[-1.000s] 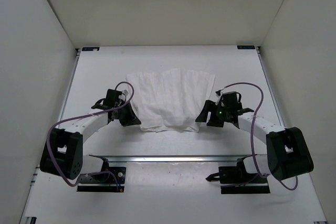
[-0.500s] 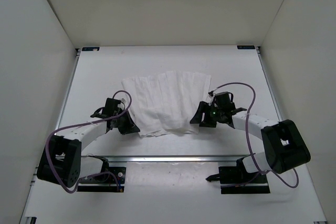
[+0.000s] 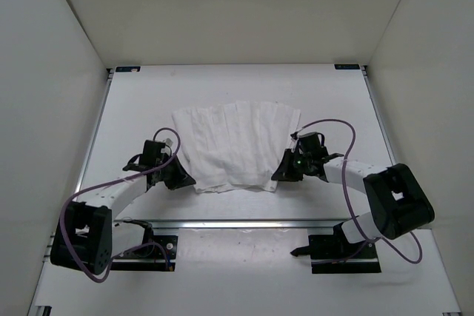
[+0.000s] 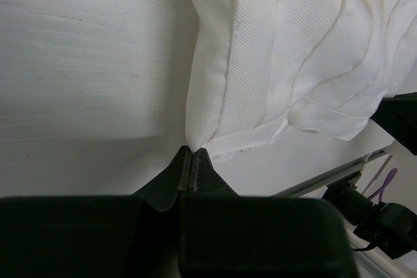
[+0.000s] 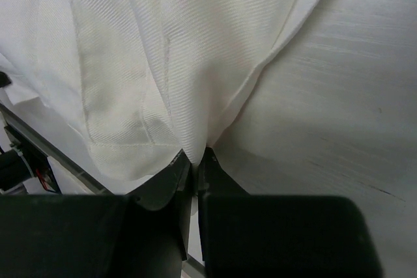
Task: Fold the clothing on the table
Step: Flatten the skirt out, then fold the skirt
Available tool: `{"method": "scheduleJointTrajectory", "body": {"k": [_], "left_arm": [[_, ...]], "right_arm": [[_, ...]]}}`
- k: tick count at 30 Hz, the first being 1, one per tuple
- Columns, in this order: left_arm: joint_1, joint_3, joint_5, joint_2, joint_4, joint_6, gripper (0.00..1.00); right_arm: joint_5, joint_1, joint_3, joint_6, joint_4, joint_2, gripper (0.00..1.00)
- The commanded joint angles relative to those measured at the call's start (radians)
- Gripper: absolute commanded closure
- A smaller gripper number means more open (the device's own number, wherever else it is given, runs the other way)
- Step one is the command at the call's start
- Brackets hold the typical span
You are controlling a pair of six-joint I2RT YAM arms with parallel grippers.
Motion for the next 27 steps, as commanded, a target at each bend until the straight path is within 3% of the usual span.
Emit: {"method": "scheduleJointTrajectory", "body": {"k": [1,8,13,16,19,21,24,27], "left_arm": [[0.028,-0.008,-0.009,-0.049,-0.021,0.011,1.00],[0.028,-0.010,-0.015,-0.040,-0.013,0.008,1.00],[0.020,-0.002,0.005,-0.038,0.000,0.006,0.97],[-0.014,0.006,-0.010,-0.072,0.002,-0.014,0.46],[-0.044,-0.039,-0.036,-0.153,0.010,-0.059,0.10],[-0.047,-0.069,-0.055,-0.214,0.010,-0.078,0.01],[-0.043,-0.115,-0.041,-0.242,0.042,-0.116,0.02],[-0.096,-0.117,-0.095,-0.215,0.049,-0.119,0.09]], "right_arm": [[0.035,-0.034,-0.025,-0.033,-0.025,-0.059,0.99],[0.010,-0.158,-0.072,-0.096,-0.084,-0.160,1.00],[0.005,-0.109,-0.051,-0.095,-0.076,-0.134,1.00],[0.012,-0.066,-0.042,-0.075,-0.055,-0.104,1.00],[-0.010,-0.057,-0.033,-0.063,-0.039,-0.088,1.00],[-0.010,-0.058,-0.026,-0.072,-0.035,-0.083,1.00],[-0.008,-0.058,-0.013,-0.076,-0.042,-0.076,0.99],[-0.022,-0.064,0.000,-0.090,-0.045,-0.071,1.00]]}}
